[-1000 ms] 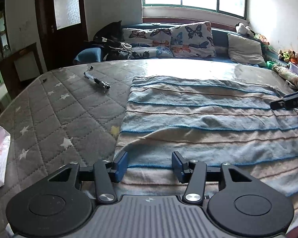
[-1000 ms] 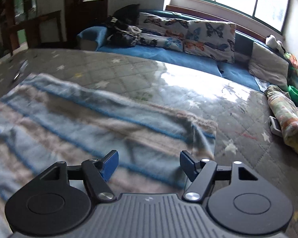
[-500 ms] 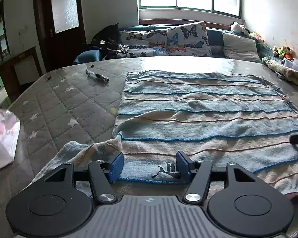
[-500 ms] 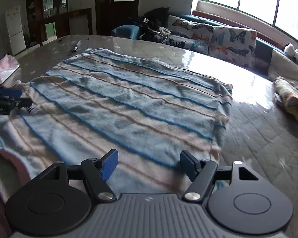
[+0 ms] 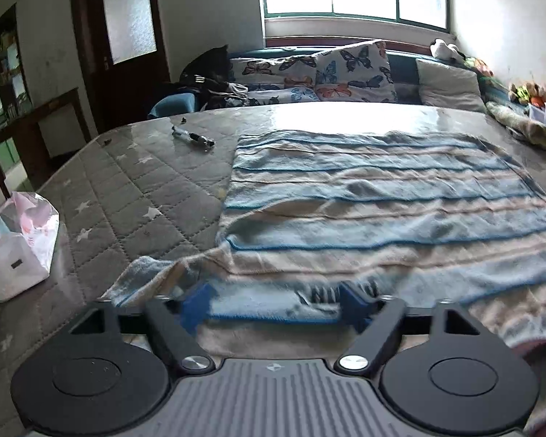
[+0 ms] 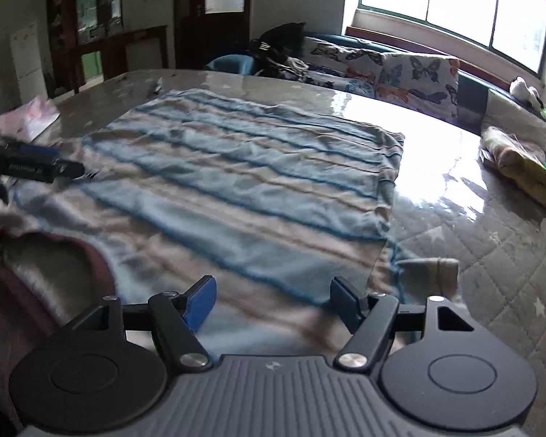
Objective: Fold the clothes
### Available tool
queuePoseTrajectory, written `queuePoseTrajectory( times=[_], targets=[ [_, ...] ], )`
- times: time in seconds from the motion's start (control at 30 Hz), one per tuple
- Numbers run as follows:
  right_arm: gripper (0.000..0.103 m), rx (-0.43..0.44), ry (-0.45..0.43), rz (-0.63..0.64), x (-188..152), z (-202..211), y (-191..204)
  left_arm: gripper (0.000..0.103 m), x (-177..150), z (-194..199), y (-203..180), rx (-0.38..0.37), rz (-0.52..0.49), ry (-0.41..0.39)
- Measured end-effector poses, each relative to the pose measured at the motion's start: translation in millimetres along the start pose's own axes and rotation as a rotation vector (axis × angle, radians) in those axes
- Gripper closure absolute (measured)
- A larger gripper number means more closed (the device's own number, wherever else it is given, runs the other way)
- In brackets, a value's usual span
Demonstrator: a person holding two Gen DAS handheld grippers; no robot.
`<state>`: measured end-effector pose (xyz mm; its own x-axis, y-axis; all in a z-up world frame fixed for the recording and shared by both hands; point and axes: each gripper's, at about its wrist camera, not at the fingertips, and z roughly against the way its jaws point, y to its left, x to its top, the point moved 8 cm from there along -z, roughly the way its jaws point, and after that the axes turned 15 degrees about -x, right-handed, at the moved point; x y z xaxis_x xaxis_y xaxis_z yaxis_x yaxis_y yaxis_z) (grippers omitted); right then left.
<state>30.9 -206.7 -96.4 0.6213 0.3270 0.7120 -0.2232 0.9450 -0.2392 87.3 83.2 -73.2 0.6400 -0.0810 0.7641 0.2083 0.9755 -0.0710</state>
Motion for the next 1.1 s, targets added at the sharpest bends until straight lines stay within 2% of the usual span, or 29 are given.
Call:
queuePoseTrajectory(
  times=[0.13, 0.27, 0.47, 0.67, 0.83, 0.97, 1.1],
  targets=[
    [0.032, 0.012, -0.049, 0.031, 4, 14, 15, 0.015, -5, 15, -16, 0.002, -0.066, -0.018],
    [0.031, 0.047, -0.052, 0.068, 0, 17, 34, 0.012, -18, 28, -28, 0.009, -0.121, -0.02],
    [0.031, 0.052, -0.056, 0.087, -8, 27, 39, 0.009, -44, 38, -31, 0.036, -0.141, -0.011],
    [0.03, 0.07, -0.012, 0.024, -19, 31, 29, 0.009, -44, 44, -31, 0.04, -0.136, -0.014],
    [0.03, 0.07, -0.018, -0.09, -18, 41, 6, 0.005, -26, 52, -32, 0.032, -0.141, -0.063],
    [0.03, 0.004, -0.015, -0.213, -23, 39, -28, 0.005, -13, 49, -40, 0.014, -0.151, -0.089],
    [0.031, -0.054, 0.041, -0.313, -42, 29, -59, 0.005, -4, 42, -53, -0.012, -0.168, -0.095]
  ],
)
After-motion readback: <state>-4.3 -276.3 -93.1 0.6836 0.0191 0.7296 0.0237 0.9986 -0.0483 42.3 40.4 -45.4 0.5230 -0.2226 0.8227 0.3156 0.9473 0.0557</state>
